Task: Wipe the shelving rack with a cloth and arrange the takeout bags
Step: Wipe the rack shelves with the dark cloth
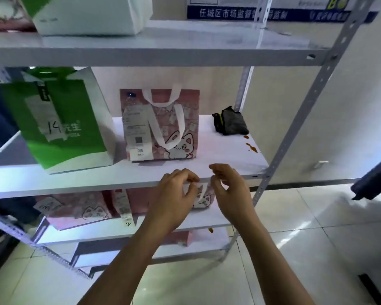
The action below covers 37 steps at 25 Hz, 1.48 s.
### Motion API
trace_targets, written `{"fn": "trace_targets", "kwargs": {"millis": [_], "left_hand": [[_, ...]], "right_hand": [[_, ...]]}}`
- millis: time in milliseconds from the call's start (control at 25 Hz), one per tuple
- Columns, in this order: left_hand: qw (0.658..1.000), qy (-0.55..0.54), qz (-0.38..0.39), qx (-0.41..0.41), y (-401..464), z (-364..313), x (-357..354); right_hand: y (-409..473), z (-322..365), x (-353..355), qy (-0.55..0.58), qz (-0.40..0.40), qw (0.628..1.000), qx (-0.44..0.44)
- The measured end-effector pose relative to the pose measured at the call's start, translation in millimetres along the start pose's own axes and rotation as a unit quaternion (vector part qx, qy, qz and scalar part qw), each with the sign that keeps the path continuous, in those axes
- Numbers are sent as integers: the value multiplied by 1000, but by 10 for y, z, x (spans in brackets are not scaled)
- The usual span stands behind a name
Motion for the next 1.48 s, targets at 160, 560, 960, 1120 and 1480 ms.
{"fn": "trace_targets", "kwargs": {"millis": [160,560,960,1120,1480], "left_hand": [[998,-23,39,-47,244,-220,-365],[994,-46,69,-68,824,-1367,-1969],[997,-18,65,-46,1546,-1942,-3208],[998,-25,57,-27,2045,-1850,-3565],[1000,9,-21,13,3161,-1499,-3884]], "right_hand": [[7,-252,399,-10,-67,998,-18],[452,-1294,2036,-29,-116,992,-31],[1376,-2165,3147,-4,-91,995,-50],[2048,-2291,3291,-12,-78,996,-38],[3479,-2172,3226,-59,10,998,19]]}}
Point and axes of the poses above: each hand's wrist, its own y-axis towards the middle knuckle, its own x-axis out of the back of the hand, z = x × y, the point moved 1 cm from there along y, towards the middle knuckle, and after that the axes turned 12 degrees about -x, right-handed, at the moved point
